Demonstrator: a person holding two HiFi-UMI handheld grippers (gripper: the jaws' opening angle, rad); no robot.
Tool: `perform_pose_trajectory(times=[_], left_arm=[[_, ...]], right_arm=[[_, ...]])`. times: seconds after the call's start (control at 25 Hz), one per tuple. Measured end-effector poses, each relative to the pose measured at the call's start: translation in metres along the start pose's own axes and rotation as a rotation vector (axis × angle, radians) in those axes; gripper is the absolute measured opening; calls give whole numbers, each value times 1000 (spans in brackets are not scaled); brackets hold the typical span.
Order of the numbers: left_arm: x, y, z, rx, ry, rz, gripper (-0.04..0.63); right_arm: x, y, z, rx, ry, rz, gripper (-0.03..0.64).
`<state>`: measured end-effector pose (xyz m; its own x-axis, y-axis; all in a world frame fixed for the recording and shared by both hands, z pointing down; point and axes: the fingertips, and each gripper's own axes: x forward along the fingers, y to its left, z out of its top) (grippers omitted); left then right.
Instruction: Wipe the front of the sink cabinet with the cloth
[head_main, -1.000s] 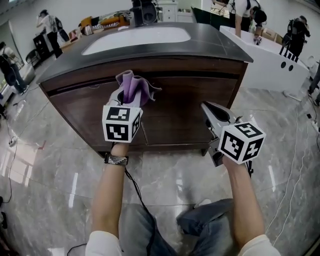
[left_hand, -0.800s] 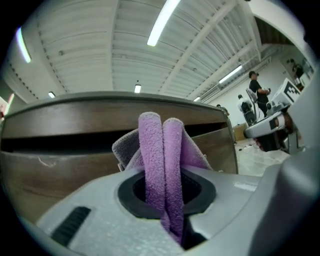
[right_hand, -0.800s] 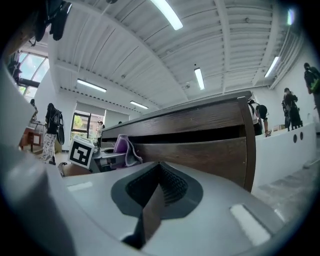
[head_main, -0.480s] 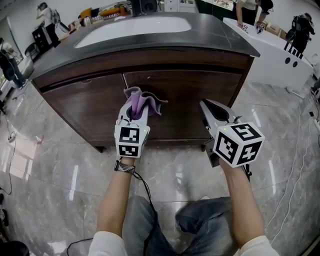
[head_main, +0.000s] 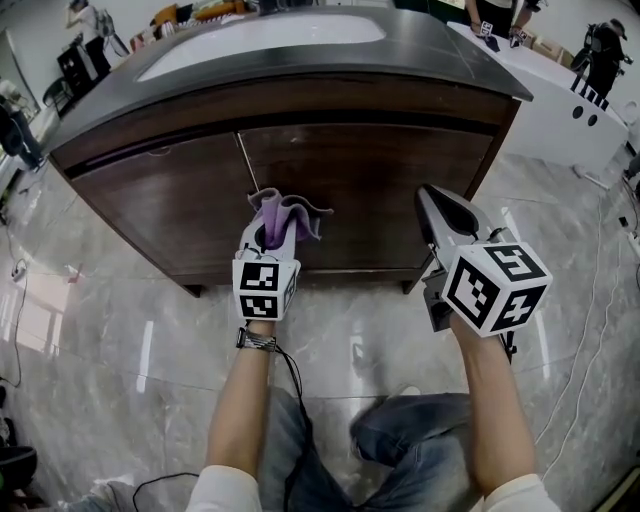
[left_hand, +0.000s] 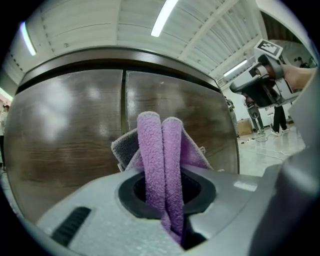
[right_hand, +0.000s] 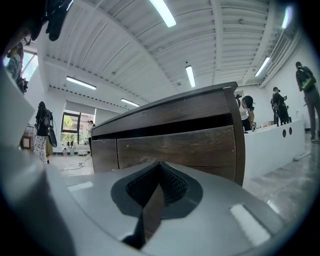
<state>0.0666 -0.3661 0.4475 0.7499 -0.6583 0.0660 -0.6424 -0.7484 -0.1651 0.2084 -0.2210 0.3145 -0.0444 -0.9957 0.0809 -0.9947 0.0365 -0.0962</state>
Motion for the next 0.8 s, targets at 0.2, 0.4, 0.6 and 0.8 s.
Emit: perform_pose_trajectory(times=[0.2, 0.4, 0.6, 0.8], left_arm=[[0, 0, -9, -16, 17, -9, 51], [2, -2, -31, -25, 53, -7, 51], [5, -8, -88, 6, 128, 46, 49], [9, -11, -161, -58, 250, 70, 51]], right_arm=[[-2, 4, -1, -5, 1, -1, 6], [-8, 7, -1, -36, -1, -1, 6], [-17, 3, -10, -46, 28, 10, 6], [-24, -7, -13, -41, 41, 8, 6]])
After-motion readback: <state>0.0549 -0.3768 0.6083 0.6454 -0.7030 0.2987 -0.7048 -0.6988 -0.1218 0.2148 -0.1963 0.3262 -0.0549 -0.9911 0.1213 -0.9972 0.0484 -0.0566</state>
